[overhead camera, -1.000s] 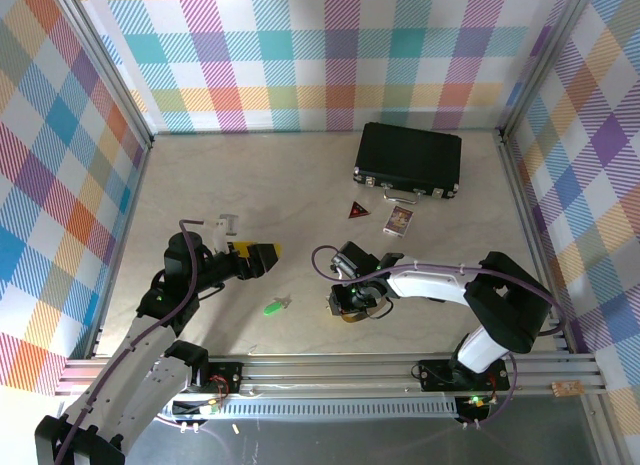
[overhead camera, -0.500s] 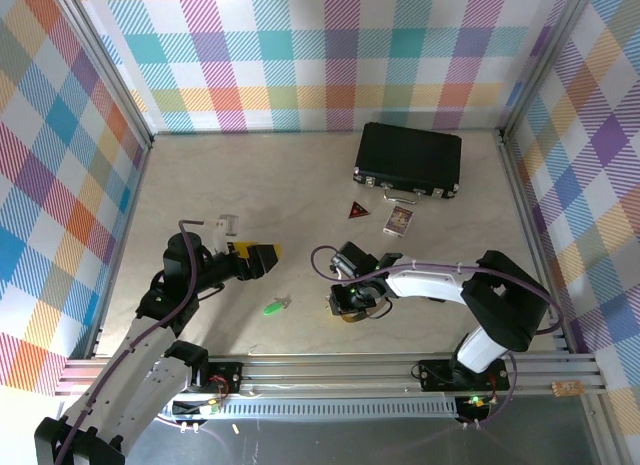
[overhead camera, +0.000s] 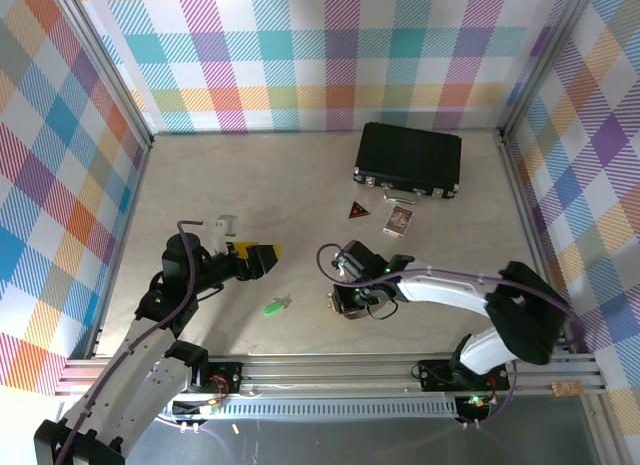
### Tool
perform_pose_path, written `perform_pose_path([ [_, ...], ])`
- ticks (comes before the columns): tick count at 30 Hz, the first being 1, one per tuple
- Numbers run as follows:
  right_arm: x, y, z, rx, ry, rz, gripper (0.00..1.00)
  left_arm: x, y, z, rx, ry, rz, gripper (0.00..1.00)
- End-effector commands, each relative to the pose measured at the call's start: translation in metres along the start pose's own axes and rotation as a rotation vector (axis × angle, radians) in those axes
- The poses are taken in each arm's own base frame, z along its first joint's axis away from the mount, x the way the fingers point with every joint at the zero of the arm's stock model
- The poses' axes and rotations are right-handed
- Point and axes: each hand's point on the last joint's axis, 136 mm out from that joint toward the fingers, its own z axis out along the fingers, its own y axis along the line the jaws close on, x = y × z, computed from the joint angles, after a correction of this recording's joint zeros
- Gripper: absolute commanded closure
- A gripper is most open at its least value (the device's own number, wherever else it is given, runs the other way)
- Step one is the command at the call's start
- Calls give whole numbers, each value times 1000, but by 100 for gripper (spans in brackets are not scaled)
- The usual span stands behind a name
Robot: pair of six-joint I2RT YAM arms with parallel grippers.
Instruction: Put the keys on the keyring
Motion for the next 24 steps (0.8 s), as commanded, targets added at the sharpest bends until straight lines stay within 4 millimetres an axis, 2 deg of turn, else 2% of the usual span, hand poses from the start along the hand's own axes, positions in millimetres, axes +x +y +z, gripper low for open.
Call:
perform_pose_path([
  [1, -14, 27, -33, -82, -146, -170, 100, -6, -19, -2, 84, -22, 19, 0],
  [6, -20, 67, -94, -240, -333, -392, 100, -15, -49, -8, 206, -59, 52, 5],
  [12, -11, 111, -161, -460, -541, -653, 100, -18, -98, -20, 388, -82, 135, 13],
  [20, 1, 156, -221, -694, -725, -880, 100, -6, -164, -40, 625, -70, 285, 34],
  [24, -2, 166, -243, -762, -843, -905, 100, 0, -184, -48, 710, -63, 335, 46],
])
